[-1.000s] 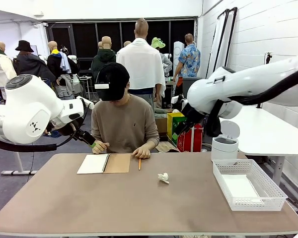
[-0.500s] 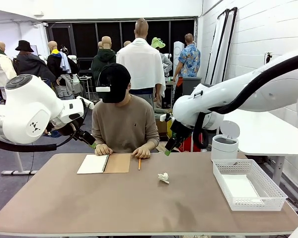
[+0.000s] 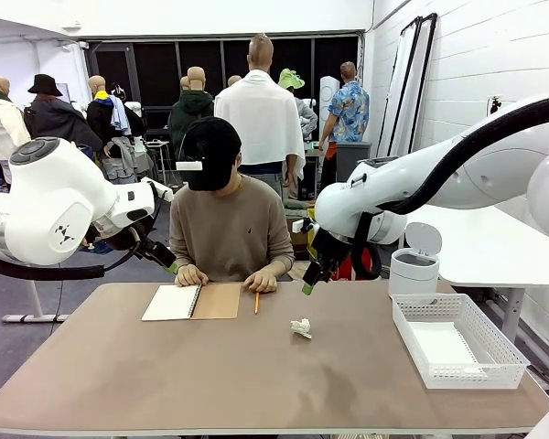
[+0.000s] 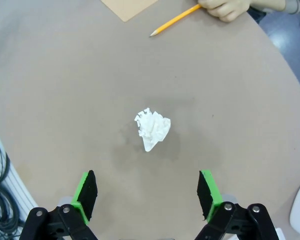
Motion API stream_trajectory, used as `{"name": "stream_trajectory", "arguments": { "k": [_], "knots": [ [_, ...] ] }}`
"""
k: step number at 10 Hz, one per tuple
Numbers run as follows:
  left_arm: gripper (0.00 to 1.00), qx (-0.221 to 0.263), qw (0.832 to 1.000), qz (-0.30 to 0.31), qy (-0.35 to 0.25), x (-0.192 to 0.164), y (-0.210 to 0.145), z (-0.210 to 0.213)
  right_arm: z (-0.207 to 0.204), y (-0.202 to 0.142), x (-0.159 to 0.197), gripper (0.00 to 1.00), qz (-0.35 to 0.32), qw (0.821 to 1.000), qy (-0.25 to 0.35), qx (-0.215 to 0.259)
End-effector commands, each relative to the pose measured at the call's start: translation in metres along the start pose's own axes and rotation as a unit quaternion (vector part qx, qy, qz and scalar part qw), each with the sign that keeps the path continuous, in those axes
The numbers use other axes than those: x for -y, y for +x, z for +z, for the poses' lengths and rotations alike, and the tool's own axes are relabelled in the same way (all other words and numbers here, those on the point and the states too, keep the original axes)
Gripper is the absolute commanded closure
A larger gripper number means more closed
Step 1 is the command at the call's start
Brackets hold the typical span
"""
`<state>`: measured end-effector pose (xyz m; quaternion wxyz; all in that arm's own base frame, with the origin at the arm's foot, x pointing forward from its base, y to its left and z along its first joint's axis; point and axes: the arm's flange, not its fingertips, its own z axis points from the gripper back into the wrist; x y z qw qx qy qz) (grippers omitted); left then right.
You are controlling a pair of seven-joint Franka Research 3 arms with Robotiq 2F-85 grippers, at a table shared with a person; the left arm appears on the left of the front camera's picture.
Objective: Sort the paper based on its condition.
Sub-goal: If a person hands you a paper, place it in the Organizing basket , and if it's crumpled, put it in the Trash can.
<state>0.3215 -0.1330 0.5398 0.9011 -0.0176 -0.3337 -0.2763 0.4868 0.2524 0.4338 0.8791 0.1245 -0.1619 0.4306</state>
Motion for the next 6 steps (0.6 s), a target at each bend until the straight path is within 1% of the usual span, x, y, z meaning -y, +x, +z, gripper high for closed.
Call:
{"name": "stream_trajectory", "arguments": {
  "k": [1, 4, 5, 6],
  "knots": [
    [0.00, 0.000, 1.000, 0.002, -0.001, -0.001, -0.001, 0.000, -0.002, 0.000, 0.000, 0.00, 0.001, 1.000, 0.002, -0.001],
    [0.00, 0.000, 1.000, 0.002, -0.001, -0.001, -0.001, 0.000, -0.001, 0.001, -0.002, 0.00, 0.002, 1.000, 0.001, -0.001],
    [0.00, 0.000, 1.000, 0.002, -0.001, -0.001, -0.001, 0.000, -0.014, 0.003, 0.005, 0.00, 0.009, 1.000, 0.000, -0.002],
    [0.00, 0.000, 1.000, 0.002, -0.001, -0.001, -0.001, 0.000, -0.029, 0.006, 0.012, 0.00, 0.012, 1.000, -0.007, -0.016]
  ]
}}
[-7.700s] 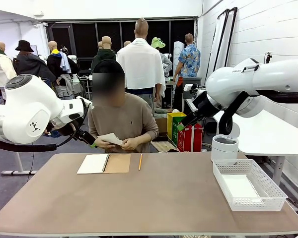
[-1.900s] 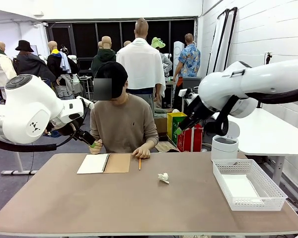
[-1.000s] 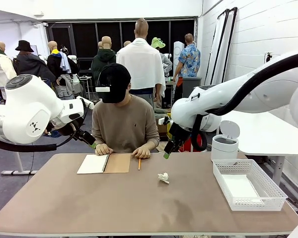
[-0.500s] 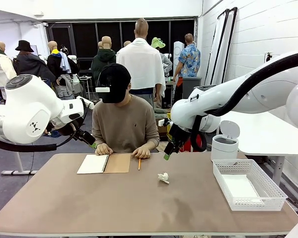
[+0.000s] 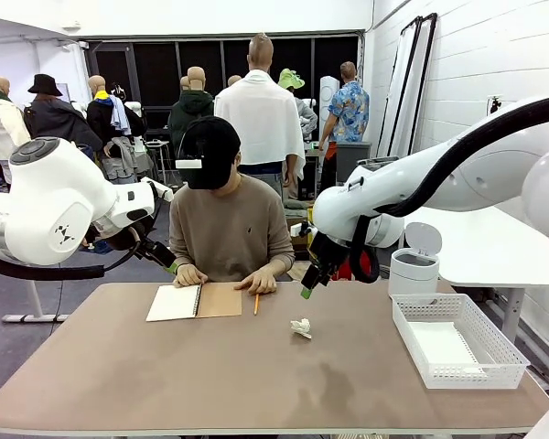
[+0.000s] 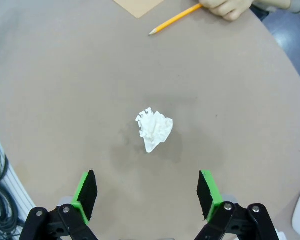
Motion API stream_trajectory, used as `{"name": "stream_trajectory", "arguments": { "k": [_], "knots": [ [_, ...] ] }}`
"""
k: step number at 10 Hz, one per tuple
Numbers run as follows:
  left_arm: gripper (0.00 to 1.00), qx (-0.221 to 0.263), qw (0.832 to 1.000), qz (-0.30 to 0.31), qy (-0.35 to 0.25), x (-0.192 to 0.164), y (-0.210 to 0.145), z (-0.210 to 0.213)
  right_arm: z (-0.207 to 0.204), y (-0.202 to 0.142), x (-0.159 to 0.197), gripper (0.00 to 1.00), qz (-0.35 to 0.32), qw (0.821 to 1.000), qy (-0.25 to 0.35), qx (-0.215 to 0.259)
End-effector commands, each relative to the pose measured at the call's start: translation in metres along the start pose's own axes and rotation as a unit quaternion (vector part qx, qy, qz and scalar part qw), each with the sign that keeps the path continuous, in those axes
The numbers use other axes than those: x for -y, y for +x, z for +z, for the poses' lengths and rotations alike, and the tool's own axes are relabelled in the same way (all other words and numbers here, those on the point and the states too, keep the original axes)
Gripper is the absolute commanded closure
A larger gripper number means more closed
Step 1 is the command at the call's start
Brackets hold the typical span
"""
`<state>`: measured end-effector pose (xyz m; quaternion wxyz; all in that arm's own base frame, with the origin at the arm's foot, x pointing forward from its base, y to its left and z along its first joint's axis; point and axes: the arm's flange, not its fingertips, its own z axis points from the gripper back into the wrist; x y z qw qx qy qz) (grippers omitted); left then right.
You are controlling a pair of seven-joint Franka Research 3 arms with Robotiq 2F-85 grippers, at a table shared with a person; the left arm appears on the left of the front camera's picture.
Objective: Sort the paper based on its condition.
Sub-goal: If a person hands you a paper, place it in the Organizing basket , and if it's crumpled, put it in the Trash can.
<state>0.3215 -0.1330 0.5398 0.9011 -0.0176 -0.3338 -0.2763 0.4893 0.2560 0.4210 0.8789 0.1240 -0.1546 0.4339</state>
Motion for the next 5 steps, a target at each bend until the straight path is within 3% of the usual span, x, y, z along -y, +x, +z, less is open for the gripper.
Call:
{"name": "stream_trajectory", "arguments": {
  "k": [1, 5],
  "knots": [
    [0.00, 0.000, 1.000, 0.002, -0.001, -0.001, -0.001, 0.000, -0.026, 0.009, 0.014, 0.00, 0.012, 1.000, -0.011, -0.022],
    [0.00, 0.000, 1.000, 0.002, -0.001, -0.001, -0.001, 0.000, -0.067, 0.015, 0.025, 0.00, 0.020, 0.998, -0.008, -0.061]
  ]
}}
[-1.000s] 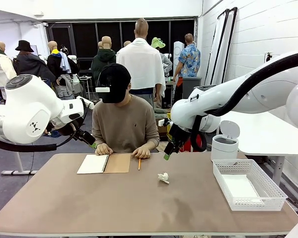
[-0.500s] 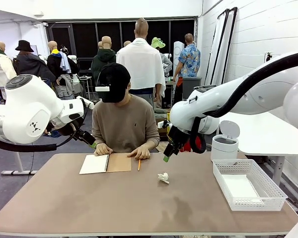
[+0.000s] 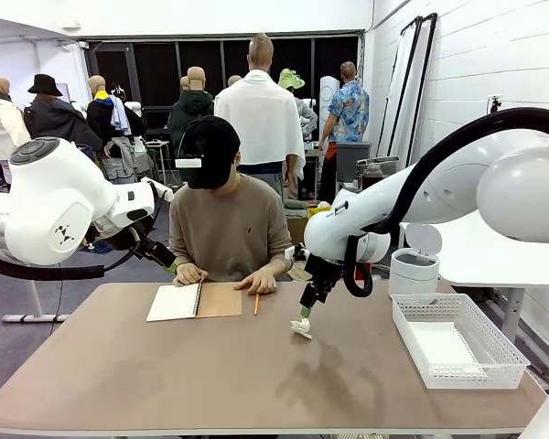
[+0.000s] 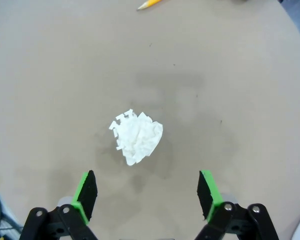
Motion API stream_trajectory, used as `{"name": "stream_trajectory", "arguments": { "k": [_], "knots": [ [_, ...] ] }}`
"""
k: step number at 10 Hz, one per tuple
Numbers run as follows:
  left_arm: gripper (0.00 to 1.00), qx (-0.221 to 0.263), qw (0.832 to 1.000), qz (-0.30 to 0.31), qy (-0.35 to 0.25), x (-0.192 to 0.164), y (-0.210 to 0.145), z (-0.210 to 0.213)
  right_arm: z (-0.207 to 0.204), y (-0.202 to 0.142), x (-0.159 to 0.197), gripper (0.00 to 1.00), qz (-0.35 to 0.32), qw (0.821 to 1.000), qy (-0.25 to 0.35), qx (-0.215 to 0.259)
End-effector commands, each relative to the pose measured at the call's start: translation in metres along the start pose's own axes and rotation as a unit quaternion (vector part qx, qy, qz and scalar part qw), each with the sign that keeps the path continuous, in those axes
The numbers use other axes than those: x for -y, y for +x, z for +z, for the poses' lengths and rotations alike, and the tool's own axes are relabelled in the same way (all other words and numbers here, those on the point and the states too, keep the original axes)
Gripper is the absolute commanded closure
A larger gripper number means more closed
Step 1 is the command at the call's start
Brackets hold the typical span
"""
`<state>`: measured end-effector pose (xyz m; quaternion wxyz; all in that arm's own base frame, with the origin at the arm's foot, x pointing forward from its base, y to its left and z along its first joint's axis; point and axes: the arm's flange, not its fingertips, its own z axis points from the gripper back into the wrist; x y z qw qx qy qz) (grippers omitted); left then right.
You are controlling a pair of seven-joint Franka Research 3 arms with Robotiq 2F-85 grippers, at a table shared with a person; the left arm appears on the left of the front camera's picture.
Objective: Sort the paper based on its condition.
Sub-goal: If a person hands you a paper, place it in the Organizing basket , and if it's crumpled, put it in the Trash can.
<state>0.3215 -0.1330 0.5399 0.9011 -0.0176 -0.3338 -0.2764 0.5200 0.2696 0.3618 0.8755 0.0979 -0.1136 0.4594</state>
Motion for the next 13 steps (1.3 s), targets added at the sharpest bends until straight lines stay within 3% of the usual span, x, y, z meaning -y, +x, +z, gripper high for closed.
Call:
{"name": "stream_trajectory", "arguments": {
  "k": [1, 10, 13],
  "knots": [
    [0.00, 0.000, 1.000, 0.002, -0.001, -0.001, -0.001, 0.000, -0.008, 0.012, 0.005, 0.00, -0.002, 1.000, 0.001, -0.015],
    [0.00, 0.000, 1.000, 0.002, -0.001, -0.001, -0.001, 0.000, -0.050, 0.020, 0.005, 0.00, 0.009, 0.998, 0.037, -0.051],
    [0.00, 0.000, 1.000, 0.002, -0.001, -0.001, -0.001, 0.000, -0.059, 0.025, 0.007, 0.00, 0.010, 0.998, 0.025, -0.054]
  ]
}}
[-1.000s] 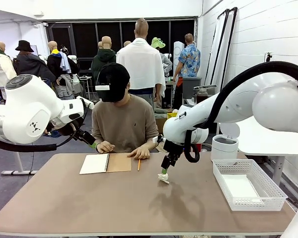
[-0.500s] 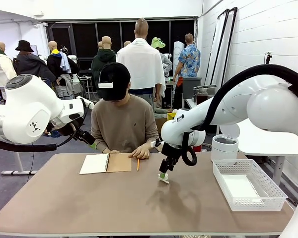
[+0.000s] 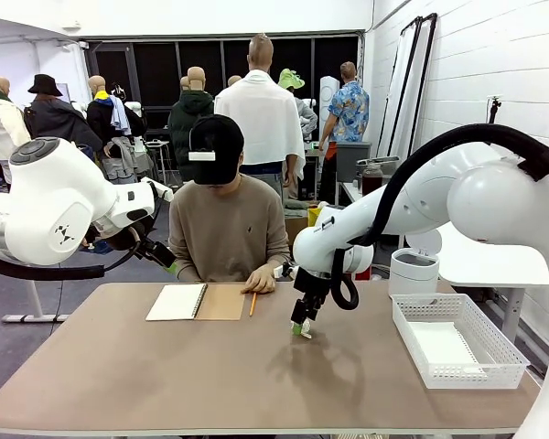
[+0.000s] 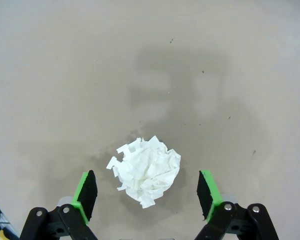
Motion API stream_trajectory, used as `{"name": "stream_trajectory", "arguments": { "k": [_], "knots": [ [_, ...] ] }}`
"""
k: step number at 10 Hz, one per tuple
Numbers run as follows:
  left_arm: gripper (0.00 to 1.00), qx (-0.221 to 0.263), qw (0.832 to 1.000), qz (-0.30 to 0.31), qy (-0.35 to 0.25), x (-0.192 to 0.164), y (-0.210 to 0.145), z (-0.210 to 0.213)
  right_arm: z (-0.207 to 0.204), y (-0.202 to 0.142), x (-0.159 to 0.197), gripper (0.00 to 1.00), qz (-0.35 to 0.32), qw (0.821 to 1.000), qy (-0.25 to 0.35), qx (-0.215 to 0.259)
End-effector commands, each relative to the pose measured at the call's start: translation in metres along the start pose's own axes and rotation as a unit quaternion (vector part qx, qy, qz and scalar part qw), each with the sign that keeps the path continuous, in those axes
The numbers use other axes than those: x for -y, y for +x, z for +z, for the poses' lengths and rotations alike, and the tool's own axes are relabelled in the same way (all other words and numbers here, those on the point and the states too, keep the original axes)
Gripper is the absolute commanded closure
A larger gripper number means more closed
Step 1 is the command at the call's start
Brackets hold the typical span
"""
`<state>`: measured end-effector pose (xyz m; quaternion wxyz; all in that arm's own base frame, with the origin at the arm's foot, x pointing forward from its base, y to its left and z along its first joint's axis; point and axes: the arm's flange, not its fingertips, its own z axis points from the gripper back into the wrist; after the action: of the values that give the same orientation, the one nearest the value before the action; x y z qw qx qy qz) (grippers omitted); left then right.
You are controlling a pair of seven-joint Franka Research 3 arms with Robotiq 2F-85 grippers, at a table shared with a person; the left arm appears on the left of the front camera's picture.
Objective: Sort the paper based on its condition.
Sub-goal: If a person hands you a paper, place it in the Organizing basket , and if it's crumpled, put it in the Trash can.
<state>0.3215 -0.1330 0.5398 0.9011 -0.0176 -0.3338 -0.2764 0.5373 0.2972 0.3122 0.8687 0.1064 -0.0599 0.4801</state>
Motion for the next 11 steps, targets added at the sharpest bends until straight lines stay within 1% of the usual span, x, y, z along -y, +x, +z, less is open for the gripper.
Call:
{"name": "stream_trajectory", "arguments": {
  "k": [1, 2, 3, 4, 5, 6, 7, 8, 9, 10, 11],
  "knots": [
    [0.00, 0.000, 1.000, 0.002, -0.001, -0.0010, -0.0011, 0.0001, -0.0016, 0.0089, 0.0053, 0.00, -0.010, 1.000, -0.010, -0.014],
    [0.00, 0.000, 1.000, 0.002, -0.001, -0.0010, -0.0011, 0.0001, -0.0021, 0.0098, 0.0056, 0.00, -0.009, 1.000, -0.005, -0.017],
    [0.00, 0.000, 1.000, 0.002, -0.001, -0.0010, -0.0011, 0.0001, -0.0021, 0.0104, 0.0056, 0.20, -0.011, 1.000, -0.003, -0.016],
    [0.00, 0.000, 1.000, 0.002, -0.001, -0.0010, -0.0011, 0.0001, -0.0028, 0.0106, 0.0060, 0.32, -0.015, 1.000, -0.007, -0.013],
    [0.00, 0.000, 1.000, 0.002, -0.001, -0.0010, -0.0011, 0.0001, -0.0028, 0.0115, 0.0066, 0.32, -0.014, 1.000, -0.006, -0.015],
    [0.00, 0.000, 1.000, 0.002, -0.001, -0.0010, -0.0011, 0.0001, -0.0032, 0.0125, 0.0065, 0.41, -0.013, 1.000, 0.001, -0.018],
    [0.00, 0.000, 1.000, 0.002, -0.001, -0.0010, -0.0011, 0.0001, -0.0029, 0.0138, 0.0064, 0.60, -0.015, 1.000, 0.001, -0.018],
    [0.00, 0.000, 1.000, 0.002, -0.001, -0.0010, -0.0011, 0.0001, -0.0028, 0.0137, 0.0060, 0.72, -0.015, 1.000, -0.001, -0.021],
    [0.00, 0.000, 1.000, 0.002, -0.001, -0.0010, -0.0011, 0.0001, -0.0027, 0.0140, 0.0063, 0.91, -0.017, 1.000, 0.003, -0.025],
    [0.00, 0.000, 1.000, 0.002, -0.001, -0.0010, -0.0011, 0.0001, -0.0032, 0.0139, 0.0064, 1.00, -0.015, 1.000, 0.002, -0.023],
    [0.00, 0.000, 1.000, 0.002, -0.001, -0.0010, -0.0011, 0.0001, -0.0032, 0.0141, 0.0057, 1.00, -0.015, 1.000, 0.001, -0.022]
  ]
}}
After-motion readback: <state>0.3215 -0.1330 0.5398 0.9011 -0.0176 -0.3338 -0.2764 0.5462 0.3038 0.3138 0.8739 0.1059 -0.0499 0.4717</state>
